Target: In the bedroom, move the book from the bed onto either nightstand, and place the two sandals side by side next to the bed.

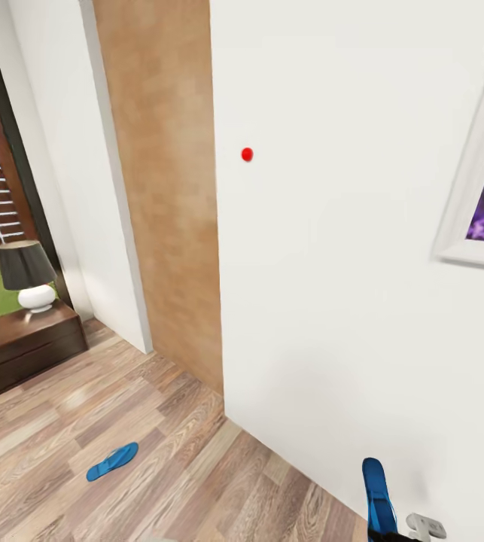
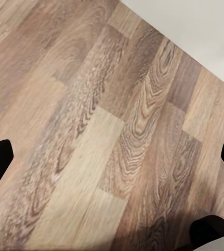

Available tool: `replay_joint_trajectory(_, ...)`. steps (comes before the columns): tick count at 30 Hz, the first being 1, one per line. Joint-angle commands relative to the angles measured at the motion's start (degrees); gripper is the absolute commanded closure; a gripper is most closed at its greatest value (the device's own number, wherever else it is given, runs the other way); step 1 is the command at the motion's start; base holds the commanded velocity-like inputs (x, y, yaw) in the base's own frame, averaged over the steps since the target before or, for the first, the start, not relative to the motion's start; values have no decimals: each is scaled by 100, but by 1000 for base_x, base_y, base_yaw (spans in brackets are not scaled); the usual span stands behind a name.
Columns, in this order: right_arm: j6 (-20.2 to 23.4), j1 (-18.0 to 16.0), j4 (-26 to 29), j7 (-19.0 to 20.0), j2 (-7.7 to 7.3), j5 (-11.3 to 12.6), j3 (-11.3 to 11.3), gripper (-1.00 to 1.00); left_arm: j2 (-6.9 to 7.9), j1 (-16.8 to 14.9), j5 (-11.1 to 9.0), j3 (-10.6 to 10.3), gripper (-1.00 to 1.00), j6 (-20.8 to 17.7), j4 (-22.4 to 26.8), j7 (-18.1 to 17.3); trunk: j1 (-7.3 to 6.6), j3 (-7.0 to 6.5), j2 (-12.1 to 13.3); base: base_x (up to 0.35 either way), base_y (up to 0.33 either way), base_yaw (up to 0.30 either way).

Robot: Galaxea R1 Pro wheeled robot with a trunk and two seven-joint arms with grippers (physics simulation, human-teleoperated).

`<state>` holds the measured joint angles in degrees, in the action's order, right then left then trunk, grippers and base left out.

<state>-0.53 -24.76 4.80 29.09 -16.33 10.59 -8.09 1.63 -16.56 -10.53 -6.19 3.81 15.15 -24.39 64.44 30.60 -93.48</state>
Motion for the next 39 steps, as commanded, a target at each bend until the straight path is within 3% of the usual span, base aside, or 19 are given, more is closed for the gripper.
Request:
replay_joint_trajectory(1,0,-3,-6,27,-2,16,-43,100,4,-6,-54,-48,-100,23,-9,-5,0,6,-3,0,0,292)
replay_joint_trajectory(20,0,-3,-6,26,-2,14,-38,100,4,-7,-54,-46,-100,23,-4,-4,0,6,-3,59,0,291)
replay_joint_trajectory(28,0,-3,-6,25,-2,14,-36,100,4,-8,-62,-44,-100,23,-4,-5,0,6,-3,45,0,68)
replay_joint_trajectory(39,0,-3,-6,24,-2,14,-34,100,4,-7,-61,-41,-100,23,-7,-5,0,6,-3,1,0,234)
